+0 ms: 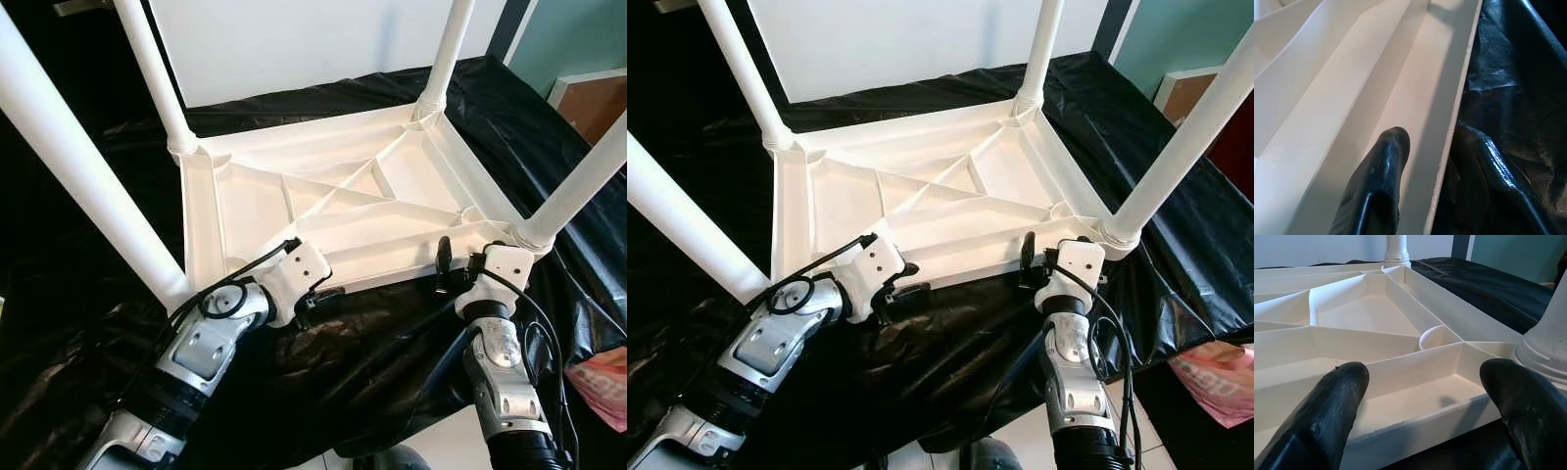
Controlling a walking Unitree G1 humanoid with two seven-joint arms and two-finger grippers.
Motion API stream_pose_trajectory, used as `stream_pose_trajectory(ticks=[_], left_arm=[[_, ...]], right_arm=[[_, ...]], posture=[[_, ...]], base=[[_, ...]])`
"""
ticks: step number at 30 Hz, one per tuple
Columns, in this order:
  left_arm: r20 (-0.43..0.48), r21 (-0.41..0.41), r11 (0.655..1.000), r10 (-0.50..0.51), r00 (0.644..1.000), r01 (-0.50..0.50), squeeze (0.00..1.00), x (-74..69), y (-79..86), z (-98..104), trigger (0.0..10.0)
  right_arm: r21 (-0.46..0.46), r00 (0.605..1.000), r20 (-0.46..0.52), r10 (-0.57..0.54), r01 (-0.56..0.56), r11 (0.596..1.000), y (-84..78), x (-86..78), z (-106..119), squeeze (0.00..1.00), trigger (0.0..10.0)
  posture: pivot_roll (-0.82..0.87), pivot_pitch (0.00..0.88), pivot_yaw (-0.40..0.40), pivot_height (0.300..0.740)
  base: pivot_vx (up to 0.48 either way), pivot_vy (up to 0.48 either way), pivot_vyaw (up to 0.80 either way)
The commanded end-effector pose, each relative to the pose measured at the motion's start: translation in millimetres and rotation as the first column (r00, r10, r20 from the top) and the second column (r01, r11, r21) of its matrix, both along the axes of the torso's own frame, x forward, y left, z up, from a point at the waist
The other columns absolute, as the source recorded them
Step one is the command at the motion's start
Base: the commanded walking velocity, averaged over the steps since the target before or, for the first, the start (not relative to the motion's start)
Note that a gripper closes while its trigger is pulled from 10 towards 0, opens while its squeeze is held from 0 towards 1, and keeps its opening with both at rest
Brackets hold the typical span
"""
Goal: Building children table
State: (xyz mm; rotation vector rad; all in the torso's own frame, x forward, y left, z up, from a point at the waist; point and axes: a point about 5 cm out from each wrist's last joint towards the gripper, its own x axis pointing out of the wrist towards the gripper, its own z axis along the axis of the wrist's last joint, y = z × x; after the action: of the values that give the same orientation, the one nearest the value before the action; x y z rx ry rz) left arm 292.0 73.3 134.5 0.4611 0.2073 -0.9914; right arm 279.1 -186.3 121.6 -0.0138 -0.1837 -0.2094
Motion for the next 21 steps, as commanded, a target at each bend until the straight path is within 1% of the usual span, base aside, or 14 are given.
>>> stream_pose_trajectory(ticks=[1,2,4,5,7,8,9,10,18,19,20,21], left_arm=[[-0.041,0.081,0.986,0.153,0.987,-0.149,0.0,2.8,10.5,-23.1,10.0],[-0.025,0.096,0.983,0.161,0.987,-0.158,0.0,5.2,10.2,-21.1,10.0],[-0.025,0.096,0.983,0.161,0.987,-0.158,0.0,5.2,10.2,-21.1,10.0],[-0.024,0.117,0.975,0.192,0.981,-0.188,0.0,8.9,9.4,-18.5,9.5],[-0.024,0.117,0.975,0.192,0.981,-0.188,0.0,8.9,9.4,-18.5,9.5],[-0.027,0.126,0.972,0.202,0.979,-0.197,0.0,9.6,9.0,-18.0,4.7],[-0.027,0.126,0.972,0.202,0.979,-0.197,0.0,9.6,9.0,-18.0,4.7],[-0.023,0.133,0.972,0.197,0.98,-0.192,0.0,9.7,6.0,-15.5,0.0],[-0.014,0.13,0.97,0.207,0.978,-0.204,0.0,12.8,1.2,-11.7,0.0],[-0.01,0.129,0.969,0.213,0.977,-0.21,0.0,13.8,0.7,-11.3,0.0],[0.005,0.111,0.966,0.234,0.972,-0.233,0.0,18.0,-1.4,-8.7,0.0],[0.005,0.111,0.966,0.234,0.972,-0.233,0.0,18.0,-1.4,-8.7,0.0]], right_arm=[[0.001,1.0,-0.02,-0.004,0.004,1.0,0.3,-1.2,-3.4,0.0,10.0],[0.002,1.0,-0.02,-0.003,0.004,1.0,0.6,-1.2,-3.5,0.0,10.0],[0.002,1.0,-0.02,-0.003,0.004,1.0,0.6,-1.2,-3.5,0.0,10.0],[0.005,1.0,-0.02,-0.003,0.003,1.0,1.7,-1.5,-3.7,0.0,10.0],[0.005,1.0,-0.02,-0.003,0.003,1.0,1.7,-1.5,-3.7,0.0,10.0],[0.006,1.0,-0.02,-0.003,0.003,1.0,2.1,-1.7,-3.8,0.0,10.0],[0.006,1.0,-0.02,-0.003,0.003,1.0,2.1,-1.7,-3.8,0.0,10.0],[0.007,1.0,-0.02,-0.003,0.004,1.0,2.6,-1.9,-3.8,0.0,10.0],[0.005,1.0,-0.018,-0.005,0.005,1.0,2.4,-1.6,-3.1,0.0,10.0],[0.005,1.0,-0.017,-0.005,0.005,1.0,2.3,-1.5,-2.9,0.0,10.0],[0.005,1.0,-0.016,-0.005,0.006,1.0,2.2,-1.3,-2.4,0.0,10.0],[0.005,1.0,-0.016,-0.005,0.006,1.0,2.2,-1.3,-2.4,0.0,10.0]], posture=[[0.02,0.161,-0.003,0.74],[0.02,0.16,-0.001,0.74],[0.02,0.16,-0.001,0.74],[0.01,0.156,0.004,0.74],[0.01,0.156,0.004,0.74],[0.01,0.156,0.005,0.74],[0.01,0.156,0.005,0.74],[0.01,0.155,0.008,0.74],[0.01,0.154,0.011,0.74],[0.01,0.154,0.011,0.74],[0.01,0.154,0.012,0.74],[0.01,0.154,0.012,0.74]], base=[[0.0,0.0,0.0],[0.0,0.0,0.0],[0.0,0.0,0.0],[0.0,0.0,0.0],[0.0,0.0,0.0],[0.0,0.0,0.0],[0.0,0.0,0.0],[0.0,0.0,0.0],[0.0,0.0,0.0],[0.0,0.0,0.0],[0.0,0.0,0.0],[0.0,0.0,0.0]])
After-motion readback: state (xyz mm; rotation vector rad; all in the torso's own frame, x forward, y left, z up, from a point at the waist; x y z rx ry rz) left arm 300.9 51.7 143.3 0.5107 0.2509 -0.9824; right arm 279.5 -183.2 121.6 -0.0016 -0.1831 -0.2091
